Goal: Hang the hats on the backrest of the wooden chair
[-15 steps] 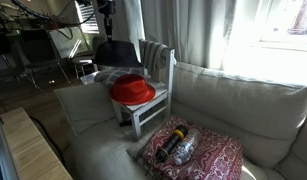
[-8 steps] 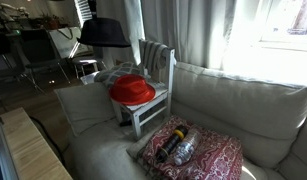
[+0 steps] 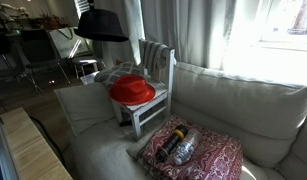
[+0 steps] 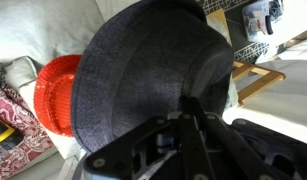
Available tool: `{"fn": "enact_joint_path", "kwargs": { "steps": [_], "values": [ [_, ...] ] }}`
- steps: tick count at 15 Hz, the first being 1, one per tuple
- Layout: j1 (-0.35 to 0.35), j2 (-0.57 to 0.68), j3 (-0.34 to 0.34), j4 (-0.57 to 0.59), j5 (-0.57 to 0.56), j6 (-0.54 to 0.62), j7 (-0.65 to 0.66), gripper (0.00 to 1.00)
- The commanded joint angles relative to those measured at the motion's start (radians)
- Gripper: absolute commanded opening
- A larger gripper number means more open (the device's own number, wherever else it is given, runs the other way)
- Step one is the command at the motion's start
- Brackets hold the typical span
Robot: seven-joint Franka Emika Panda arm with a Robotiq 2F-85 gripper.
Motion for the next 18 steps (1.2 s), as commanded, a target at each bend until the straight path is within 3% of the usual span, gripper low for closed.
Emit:
{"fn": "enact_joint_path", "kwargs": {
  "steps": [1, 6, 11, 15, 18],
  "values": [
    [0.0, -0.003, 0.018, 0.019, -0.079, 0.119, 0.008, 0.01],
    [-0.003, 0.057, 0.028, 0.044, -0.263, 0.361, 0.024, 0.01],
    [0.001, 0.177, -0.011, 0.05, -0.458, 0.57, 0.114, 0.01],
    [0.024, 0.256, -0.091, 0.069, -0.654, 0.61, 0.247, 0.01],
    [0.035, 0.3, -0.127, 0.079, -0.728, 0.596, 0.322, 0.01]
  ]
}}
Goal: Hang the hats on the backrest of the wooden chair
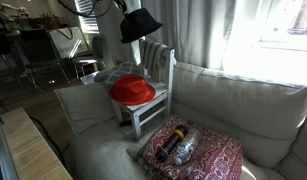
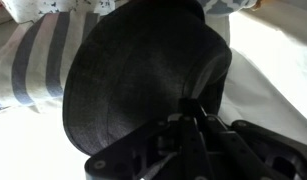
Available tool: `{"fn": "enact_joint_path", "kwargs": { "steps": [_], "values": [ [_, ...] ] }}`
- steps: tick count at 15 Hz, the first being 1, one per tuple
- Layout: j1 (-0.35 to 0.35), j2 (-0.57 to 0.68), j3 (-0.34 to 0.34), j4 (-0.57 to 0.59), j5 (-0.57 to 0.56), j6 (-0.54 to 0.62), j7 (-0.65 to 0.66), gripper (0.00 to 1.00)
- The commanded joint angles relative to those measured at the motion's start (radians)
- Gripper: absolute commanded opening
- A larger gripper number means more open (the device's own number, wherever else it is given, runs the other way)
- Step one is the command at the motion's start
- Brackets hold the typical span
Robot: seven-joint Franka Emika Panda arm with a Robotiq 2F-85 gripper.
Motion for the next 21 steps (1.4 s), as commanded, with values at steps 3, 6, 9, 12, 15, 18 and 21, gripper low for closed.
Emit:
{"fn": "enact_joint_path", "kwargs": {
  "steps": [3, 6, 9, 12, 15, 18, 21],
  "values": [
    [0.024, 0.074, -0.026, 0.023, -0.038, -0.035, 0.089, 0.01],
    [0.039, 0.093, -0.031, 0.017, -0.052, -0.062, 0.109, 0.01],
    [0.098, 0.097, -0.089, 0.017, -0.052, -0.149, 0.117, 0.29],
    [0.095, 0.081, -0.07, 0.018, -0.004, -0.213, 0.091, 0.43],
    [0.094, 0.026, -0.053, 0.009, 0.016, -0.27, 0.079, 0.67],
    [0.066, -0.062, -0.039, -0.038, 0.043, -0.355, 0.035, 0.89],
    [0.027, -0.153, -0.029, -0.077, 0.11, -0.501, -0.059, 1.0]
  ]
}}
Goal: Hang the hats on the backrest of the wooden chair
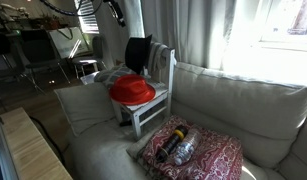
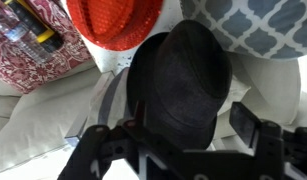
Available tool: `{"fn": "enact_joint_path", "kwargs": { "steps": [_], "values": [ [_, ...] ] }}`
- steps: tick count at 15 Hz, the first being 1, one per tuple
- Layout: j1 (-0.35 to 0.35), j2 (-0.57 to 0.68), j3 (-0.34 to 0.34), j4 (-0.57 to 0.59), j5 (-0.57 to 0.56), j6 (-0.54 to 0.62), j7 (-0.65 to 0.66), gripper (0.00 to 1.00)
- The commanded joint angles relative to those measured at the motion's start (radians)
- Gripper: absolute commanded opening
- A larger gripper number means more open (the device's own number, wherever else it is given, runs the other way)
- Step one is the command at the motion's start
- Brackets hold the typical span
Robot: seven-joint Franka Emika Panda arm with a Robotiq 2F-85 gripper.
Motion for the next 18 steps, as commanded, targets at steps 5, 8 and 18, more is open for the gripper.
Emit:
{"fn": "enact_joint_path", "kwargs": {
  "steps": [5, 8, 18],
  "values": [
    [-0.093, -0.147, 0.03, -0.059, 0.097, -0.218, -0.209, 1.0],
    [-0.108, -0.166, 0.036, -0.063, 0.101, -0.224, -0.225, 1.0],
    [-0.165, -0.008, 0.019, -0.078, 0.322, -0.202, -0.588, 1.0]
  ]
}}
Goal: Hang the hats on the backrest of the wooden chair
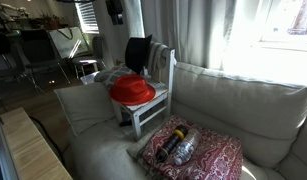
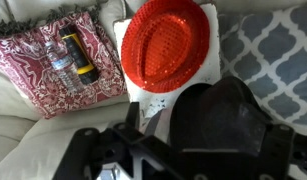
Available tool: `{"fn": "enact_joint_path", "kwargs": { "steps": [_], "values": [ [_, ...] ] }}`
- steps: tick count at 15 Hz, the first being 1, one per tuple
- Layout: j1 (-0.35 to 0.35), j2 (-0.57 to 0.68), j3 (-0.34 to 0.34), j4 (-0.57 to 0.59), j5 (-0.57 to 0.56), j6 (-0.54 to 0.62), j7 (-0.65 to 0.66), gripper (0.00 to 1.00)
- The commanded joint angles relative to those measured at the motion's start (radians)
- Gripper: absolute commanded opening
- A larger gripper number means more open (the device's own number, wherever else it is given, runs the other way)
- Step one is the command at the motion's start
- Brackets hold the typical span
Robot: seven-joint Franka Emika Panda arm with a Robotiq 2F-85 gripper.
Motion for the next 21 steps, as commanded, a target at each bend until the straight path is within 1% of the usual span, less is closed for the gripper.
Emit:
{"fn": "enact_joint_path", "kwargs": {
  "steps": [1, 3, 5, 8, 9, 11, 12, 13, 18, 19, 21],
  "values": [
    [-0.065, 0.121, -0.005, -0.003, 0.141, 0.026, -0.268, 1.0],
    [-0.1, 0.183, -0.006, 0.005, 0.182, 0.009, -0.418, 1.0],
    [-0.129, 0.237, -0.005, 0.006, 0.205, 0.017, -0.534, 1.0],
    [-0.164, 0.302, 0.003, -0.001, 0.254, 0.045, -0.646, 1.0],
    [-0.174, 0.321, 0.006, -0.002, 0.283, 0.063, -0.662, 1.0],
    [-0.19, 0.349, 0.017, -0.015, 0.357, 0.134, -0.676, 1.0],
    [-0.194, 0.365, 0.02, -0.015, 0.395, 0.167, -0.659, 1.0],
    [-0.171, 0.339, 0.0, -0.004, 0.324, 0.109, -0.639, 1.0],
    [-0.173, 0.348, 0.001, 0.004, 0.329, 0.118, -0.639, 1.0],
    [-0.174, 0.373, -0.004, 0.022, 0.328, 0.098, -0.627, 1.0],
    [-0.198, 0.414, 0.004, 0.037, 0.362, 0.101, -0.658, 1.0]
  ]
}}
